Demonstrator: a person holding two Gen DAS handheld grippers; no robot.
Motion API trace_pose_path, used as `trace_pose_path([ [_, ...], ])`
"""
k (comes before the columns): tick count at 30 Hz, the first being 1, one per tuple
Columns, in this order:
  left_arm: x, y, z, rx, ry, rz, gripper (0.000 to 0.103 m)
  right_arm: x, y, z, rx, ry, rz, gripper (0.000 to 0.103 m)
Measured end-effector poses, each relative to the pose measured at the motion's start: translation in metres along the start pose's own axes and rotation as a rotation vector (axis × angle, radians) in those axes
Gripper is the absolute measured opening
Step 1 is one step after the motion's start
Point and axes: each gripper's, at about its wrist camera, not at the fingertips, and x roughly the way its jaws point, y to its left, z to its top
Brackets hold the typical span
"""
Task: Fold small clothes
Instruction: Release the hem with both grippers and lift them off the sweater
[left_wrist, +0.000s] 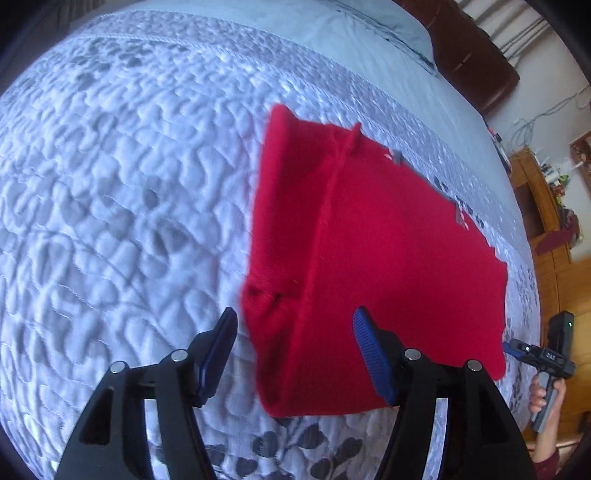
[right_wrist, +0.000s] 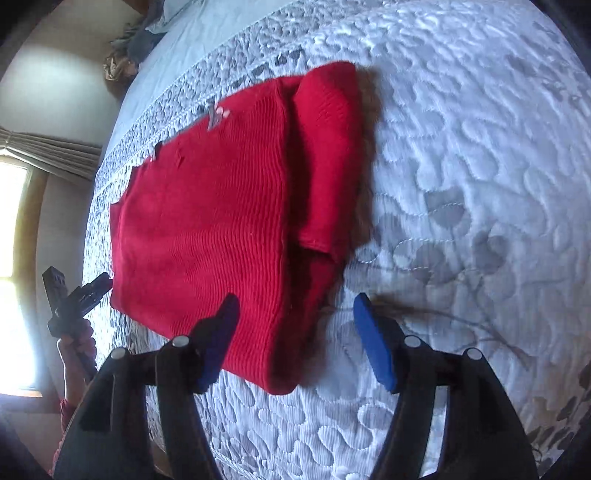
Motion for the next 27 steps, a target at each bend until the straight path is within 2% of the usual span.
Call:
trace_pose_path([
  [4, 0.017, -0.01, -0.003, 0.02, 0.025, 0.027, 0.072, 0.013, 0.003, 0.003, 0.015, 0.006, 0.037, 0.064],
  [7, 0.023, -0.016, -0.004, 0.035, 0.019, 0.047, 0.073, 0.022, 0.008, 0.006, 0.005, 0.007, 0.041, 0.061],
  [8, 0.023, -0.019, -0.004, 0.036, 0.018, 0.046, 0.07, 0.024, 0.01, 0.006, 0.007, 0.005, 0.055, 0.059],
  [9, 0.023, -0.02, -0.004, 0.027, 0.017, 0.044, 0.061, 0.025, 0.012, 0.007, 0.01, 0.003, 0.074, 0.053],
  [10, 0.022, -0.022, -0.004, 0.019, 0.018, 0.035, 0.056, 0.025, 0.014, 0.007, 0.011, 0.005, 0.106, 0.045],
  [11, 0.022, -0.023, -0.004, 0.009, 0.025, 0.005, 0.048, 0.027, 0.017, 0.006, 0.005, 0.014, 0.141, 0.043],
  [12, 0.022, -0.024, -0.005, 0.001, 0.029, -0.013, 0.04, 0.028, 0.02, 0.005, -0.009, 0.02, 0.152, 0.041],
  [15, 0.025, -0.026, -0.007, -0.006, 0.048, -0.031, 0.033, 0.037, 0.029, 0.001, -0.043, 0.037, 0.111, 0.043],
  [16, 0.027, -0.026, -0.007, -0.008, 0.051, -0.021, 0.03, 0.038, 0.029, 0.001, -0.042, 0.035, 0.105, 0.039],
  [17, 0.029, -0.024, -0.007, -0.014, 0.055, -0.013, 0.023, 0.038, 0.03, 0.0, -0.038, 0.032, 0.098, 0.033],
  [18, 0.03, -0.022, -0.007, -0.025, 0.056, -0.01, 0.015, 0.038, 0.029, 0.001, -0.029, 0.036, 0.103, 0.016],
  [19, 0.031, -0.02, -0.007, -0.035, 0.058, -0.013, 0.014, 0.037, 0.028, 0.0, -0.018, 0.038, 0.113, 0.011],
  [22, 0.025, -0.016, -0.008, -0.065, 0.05, -0.012, 0.011, 0.025, 0.029, -0.003, -0.036, 0.022, 0.095, 0.01],
  [24, 0.015, -0.024, -0.014, -0.03, 0.035, 0.031, 0.01, 0.012, 0.033, -0.009, -0.058, 0.012, 0.087, 0.009],
  [27, -0.002, -0.036, -0.021, 0.008, 0.016, 0.036, 0.01, -0.005, 0.037, -0.019, -0.073, 0.006, 0.081, 0.009],
])
